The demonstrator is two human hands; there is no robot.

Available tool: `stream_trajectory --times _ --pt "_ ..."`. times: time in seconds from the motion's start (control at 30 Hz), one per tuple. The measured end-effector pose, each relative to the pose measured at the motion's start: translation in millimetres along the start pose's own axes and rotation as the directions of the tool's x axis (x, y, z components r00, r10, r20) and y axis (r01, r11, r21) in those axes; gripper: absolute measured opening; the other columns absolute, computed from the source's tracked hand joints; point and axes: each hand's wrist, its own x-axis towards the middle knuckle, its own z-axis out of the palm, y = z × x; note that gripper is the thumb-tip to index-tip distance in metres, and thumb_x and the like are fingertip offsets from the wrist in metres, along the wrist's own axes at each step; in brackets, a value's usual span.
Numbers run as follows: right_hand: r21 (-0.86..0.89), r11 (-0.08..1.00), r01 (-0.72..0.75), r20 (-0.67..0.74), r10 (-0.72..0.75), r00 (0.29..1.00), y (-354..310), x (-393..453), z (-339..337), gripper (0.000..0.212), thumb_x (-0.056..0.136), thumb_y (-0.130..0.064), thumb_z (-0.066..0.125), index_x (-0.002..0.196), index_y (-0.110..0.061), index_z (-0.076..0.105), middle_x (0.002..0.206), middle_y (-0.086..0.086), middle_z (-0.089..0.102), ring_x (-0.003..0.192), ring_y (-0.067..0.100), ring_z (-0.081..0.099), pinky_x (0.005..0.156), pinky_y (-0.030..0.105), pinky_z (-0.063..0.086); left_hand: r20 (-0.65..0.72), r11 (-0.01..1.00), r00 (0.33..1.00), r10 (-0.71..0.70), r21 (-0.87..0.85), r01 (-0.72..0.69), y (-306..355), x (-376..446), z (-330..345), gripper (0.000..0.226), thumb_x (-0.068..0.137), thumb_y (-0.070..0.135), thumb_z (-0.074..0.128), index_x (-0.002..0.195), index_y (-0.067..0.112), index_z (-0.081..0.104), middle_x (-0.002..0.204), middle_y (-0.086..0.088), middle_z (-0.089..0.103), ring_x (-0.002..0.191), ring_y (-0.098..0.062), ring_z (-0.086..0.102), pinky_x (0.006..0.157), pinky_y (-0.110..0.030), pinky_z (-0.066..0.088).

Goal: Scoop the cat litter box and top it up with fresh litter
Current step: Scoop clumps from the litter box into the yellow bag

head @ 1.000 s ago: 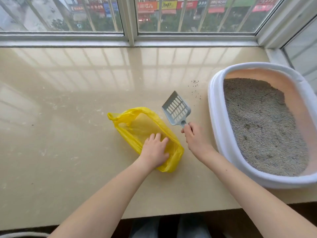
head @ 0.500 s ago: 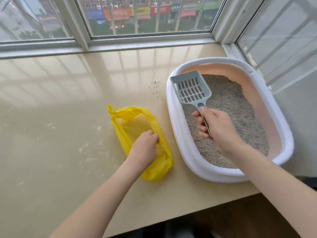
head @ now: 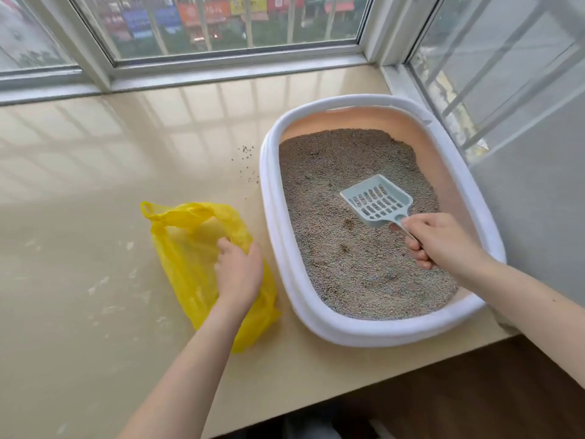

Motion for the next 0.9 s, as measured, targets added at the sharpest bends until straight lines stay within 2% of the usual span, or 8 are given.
stream_trajectory --times 0.1,0.23,0.3,0.37,0.47,0.6,0.73,0.9 --pt "-0.013 1.0 -0.023 0.024 0.023 0.999 10 6 2 0.026 0.1 -0.02 0.045 0.098 -0.004 0.065 0.048 -0.005 0.041 0.039 0.009 0.033 0.034 0.02 0.029 0.055 0.981 0.989 0.135 -0.151 -0.126 7 -6 10 0.042 0.098 0.029 0.038 0.134 0.009 0.037 0.131 -0.013 0.053 0.119 -0.035 0.048 0.097 -0.04 0.038" --pt "-0.044 0.998 -0.037 0.047 0.039 0.998 12 9 1 0.026 0.1 -0.018 0.043 0.1 -0.002 0.064 0.048 -0.003 0.044 0.037 0.009 0.036 0.034 0.019 0.032 0.124 0.916 0.981 0.149 -0.391 -0.09 18 -11 18 0.036 0.101 0.023 0.032 0.132 0.01 0.044 0.131 -0.007 0.053 0.11 -0.019 0.045 0.088 -0.029 0.032" --pt "-0.156 0.987 -0.041 0.076 0.054 0.996 10 10 -6 0.026 0.101 -0.019 0.042 0.098 -0.007 0.064 0.049 -0.001 0.05 0.038 0.011 0.042 0.035 0.021 0.036 0.018 0.923 0.989 0.148 -0.36 -0.132 17 -9 19 0.037 0.099 0.026 0.035 0.13 0.009 0.046 0.129 -0.01 0.051 0.114 -0.022 0.044 0.094 -0.032 0.033" --pt "-0.357 0.933 -0.047 0.08 0.081 0.994 6 12 -19 0.025 0.1 -0.02 0.043 0.094 -0.01 0.065 0.05 0.0 0.052 0.035 0.01 0.043 0.035 0.021 0.036 -0.2 0.929 0.939 0.28 -0.191 -0.318 18 -13 18 0.04 0.093 0.026 0.038 0.126 0.006 0.048 0.123 -0.013 0.05 0.115 -0.027 0.045 0.1 -0.038 0.035" --pt "-0.691 0.723 -0.021 0.025 0.052 0.998 -6 10 -49 0.027 0.095 -0.022 0.05 0.079 -0.014 0.07 0.051 0.001 0.054 0.043 0.016 0.049 0.045 0.023 0.034 -0.335 0.789 0.739 0.585 0.022 -0.615 28 -26 20 0.039 0.083 0.009 0.037 0.117 0.001 0.054 0.113 -0.016 0.053 0.11 -0.029 0.045 0.098 -0.033 0.033" --pt "-0.94 0.335 -0.068 -0.072 0.001 0.997 -17 4 -84 0.034 0.087 -0.019 0.058 0.056 -0.012 0.047 0.053 0.004 0.047 0.053 0.023 0.043 0.05 0.027 0.03 -0.341 0.679 0.63 0.698 0.033 -0.734 45 -36 24 0.039 0.085 0.0 0.041 0.123 -0.003 0.052 0.12 -0.017 0.053 0.117 -0.027 0.045 0.105 -0.032 0.034" --pt "-0.99 0.14 -0.027 -0.026 0.01 1.0 -11 7 -73 0.029 0.083 -0.015 0.054 0.057 -0.013 0.04 0.057 0.001 0.045 0.051 0.015 0.041 0.046 0.024 0.029 -0.263 0.77 0.732 0.629 0.084 -0.632 56 -39 40 0.054 0.089 0.003 0.041 0.141 -0.007 0.032 0.145 -0.021 0.032 0.138 -0.031 0.028 0.115 -0.04 0.024" --pt "-0.945 0.315 0.089 0.071 -0.068 0.995 7 25 -33 0.025 0.077 -0.01 0.049 0.055 -0.016 0.038 0.049 -0.002 0.037 0.047 0.019 0.034 0.046 0.023 0.025 -0.278 0.786 0.746 0.606 0.065 -0.614 56 -39 45 0.064 0.084 -0.011 0.038 0.146 -0.005 0.024 0.149 -0.019 0.025 0.141 -0.029 0.025 0.115 -0.04 0.026"
